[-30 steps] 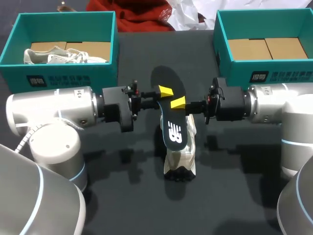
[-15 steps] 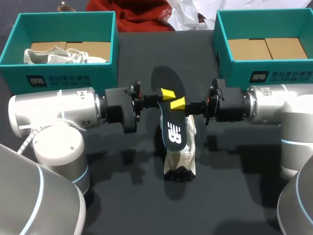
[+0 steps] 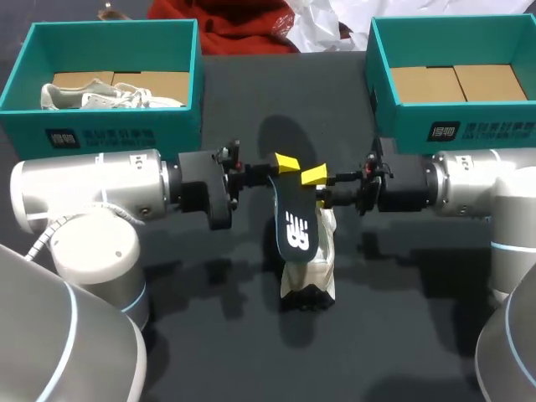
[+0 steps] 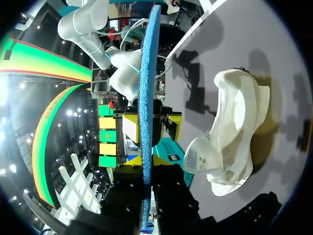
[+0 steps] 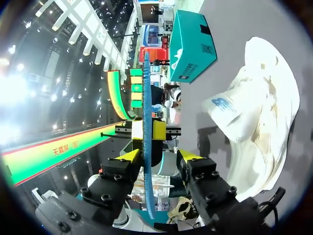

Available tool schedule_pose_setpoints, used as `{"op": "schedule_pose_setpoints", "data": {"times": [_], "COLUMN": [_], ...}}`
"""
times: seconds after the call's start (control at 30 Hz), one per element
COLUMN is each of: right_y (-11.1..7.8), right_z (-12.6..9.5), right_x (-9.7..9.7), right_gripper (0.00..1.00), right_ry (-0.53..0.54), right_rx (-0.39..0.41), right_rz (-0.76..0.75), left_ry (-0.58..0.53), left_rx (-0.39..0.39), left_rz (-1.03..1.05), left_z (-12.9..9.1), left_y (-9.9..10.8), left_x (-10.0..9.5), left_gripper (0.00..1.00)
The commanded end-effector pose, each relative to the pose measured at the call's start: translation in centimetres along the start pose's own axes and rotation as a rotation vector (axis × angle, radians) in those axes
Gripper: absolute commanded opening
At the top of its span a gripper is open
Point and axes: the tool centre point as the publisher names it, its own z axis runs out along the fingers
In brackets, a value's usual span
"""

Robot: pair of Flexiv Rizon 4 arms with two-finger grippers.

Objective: Take the shoe out of the shoebox, open the shoe tongue, remove and reinsert the insole, then place the shoe into the shoebox

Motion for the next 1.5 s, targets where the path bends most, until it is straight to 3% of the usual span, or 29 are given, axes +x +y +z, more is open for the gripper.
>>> {"op": "schedule_pose_setpoints", "data": {"times": [0.03,0.2,0.37,0.4,0.53,0.6,0.63,1.0,1.07,1.2,1.33,1.5], "right_y": [-1.0,-1.0,-1.0,-1.2,-2.2,-2.2,-2.2,-2.2,-2.5,-4.4,-5.8,-5.8], "right_z": [-2.9,-2.9,-2.9,-3.1,-4.4,-5.8,-5.8,-5.8,-5.9,-6.8,-8.8,-8.8], "right_x": [0.6,0.6,0.6,0.3,-0.6,-1.9,-1.9,-1.9,-1.9,-2.5,-3.8,-3.8], "right_gripper": [1.00,1.00,1.00,1.00,1.00,1.00,1.00,1.00,1.00,1.00,1.00,1.00], "right_ry": [0.011,0.011,0.011,0.021,-0.153,-0.270,-0.270,-0.270,-0.363,-0.444,-0.499,-0.499], "right_rx": [0.011,0.011,0.011,0.043,0.079,0.084,0.084,0.084,0.166,0.288,0.311,0.311], "right_rz": [-0.016,-0.016,-0.016,-0.061,-0.230,-0.195,-0.195,-0.195,-0.291,-0.463,-0.560,-0.560], "left_ry": [0.013,0.019,0.034,0.034,0.040,0.069,0.098,0.098,0.098,0.110,0.127,0.175], "left_rx": [0.007,0.031,0.083,0.092,0.111,0.129,0.136,0.136,0.139,0.149,0.190,0.156], "left_rz": [-0.008,-0.016,-0.038,-0.047,-0.109,-0.132,-0.119,-0.119,-0.136,-0.291,-0.433,-0.384], "left_z": [-3.0,-4.9,-5.5,-5.7,-6.4,-6.8,-7.0,-7.0,-6.7,-6.8,-6.9,-7.1], "left_y": [-1.0,-2.9,-5.4,-5.9,-7.3,-8.1,-8.4,-8.4,-9.1,-10.7,-12.2,-12.9], "left_x": [-0.3,-0.7,-0.6,-0.6,-0.6,-0.7,-0.8,-0.8,-0.8,-0.7,-1.0,-1.2], "left_gripper": [0.00,0.00,0.00,0.00,0.00,0.00,0.00,0.00,0.00,0.00,0.00,0.00]}}
